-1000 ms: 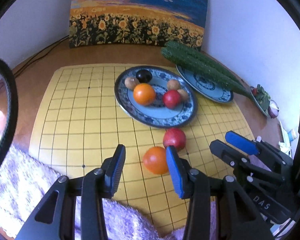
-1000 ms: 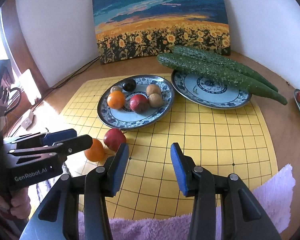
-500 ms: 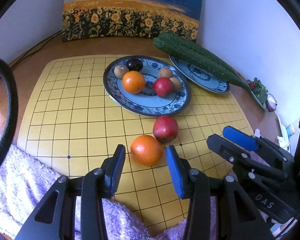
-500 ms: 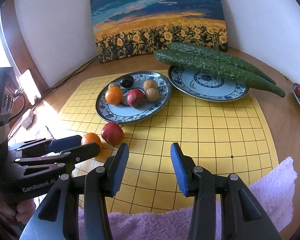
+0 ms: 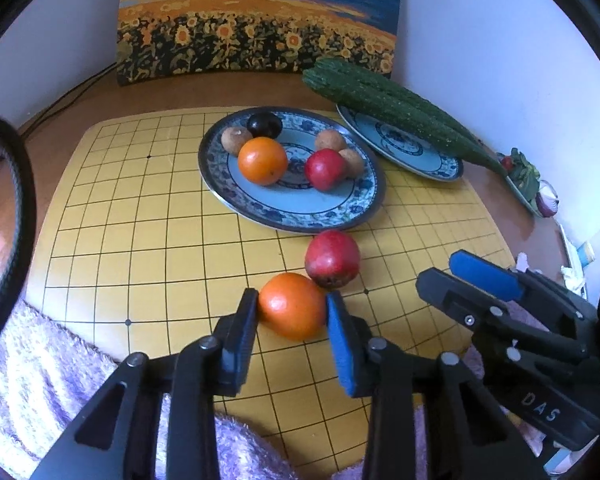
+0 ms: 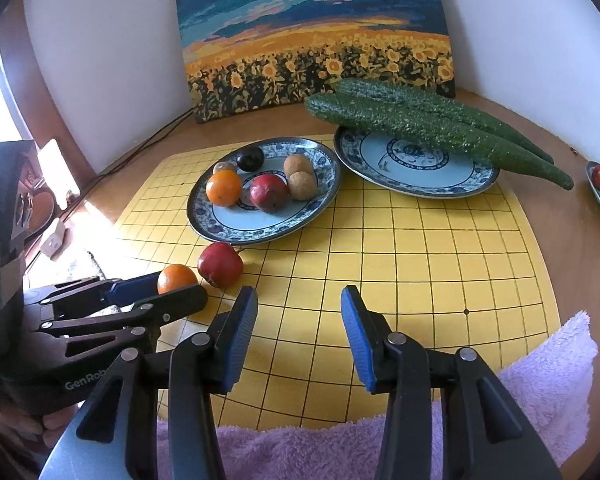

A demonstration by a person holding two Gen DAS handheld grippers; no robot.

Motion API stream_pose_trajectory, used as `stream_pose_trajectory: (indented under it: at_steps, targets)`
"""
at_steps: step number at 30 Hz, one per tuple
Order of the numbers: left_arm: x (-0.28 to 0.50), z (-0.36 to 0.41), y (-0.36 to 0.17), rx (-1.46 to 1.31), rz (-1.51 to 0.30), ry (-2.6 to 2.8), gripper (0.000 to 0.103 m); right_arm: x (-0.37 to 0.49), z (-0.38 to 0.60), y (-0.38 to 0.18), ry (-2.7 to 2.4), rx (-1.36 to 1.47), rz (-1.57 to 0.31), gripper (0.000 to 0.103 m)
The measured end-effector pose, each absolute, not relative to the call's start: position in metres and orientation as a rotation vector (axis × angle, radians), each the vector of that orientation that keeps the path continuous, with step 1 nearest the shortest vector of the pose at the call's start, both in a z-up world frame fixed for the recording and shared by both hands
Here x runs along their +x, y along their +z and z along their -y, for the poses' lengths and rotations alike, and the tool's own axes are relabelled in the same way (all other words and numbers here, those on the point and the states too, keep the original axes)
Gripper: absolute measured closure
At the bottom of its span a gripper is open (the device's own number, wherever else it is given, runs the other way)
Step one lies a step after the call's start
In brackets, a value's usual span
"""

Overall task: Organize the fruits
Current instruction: 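Withdraw both open tools from the plate toward the remaining orange and apple, then grasp the orange with the left tool while the right tool grasps the red apple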

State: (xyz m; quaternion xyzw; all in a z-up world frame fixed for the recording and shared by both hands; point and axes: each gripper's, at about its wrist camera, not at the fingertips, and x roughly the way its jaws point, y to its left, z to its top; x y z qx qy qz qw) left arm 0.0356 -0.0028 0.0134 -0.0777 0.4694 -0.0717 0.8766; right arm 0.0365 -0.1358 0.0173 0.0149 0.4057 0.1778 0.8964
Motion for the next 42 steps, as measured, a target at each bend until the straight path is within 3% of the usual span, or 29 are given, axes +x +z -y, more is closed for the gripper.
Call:
stream_pose_trajectory:
  at_steps: [40,42]
  targets:
    - [0.024,-0.051,0.02,-0.251,-0.93,-0.033,0.068,0.06,0.07,0.0,0.47,-0.03,-0.88,0.059]
    - [0.024,-0.051,0.02,-0.25,-0.931,-0.033,0.068,0.061,0.07,-0.001,0.47,-0.024,-0.879,0.063]
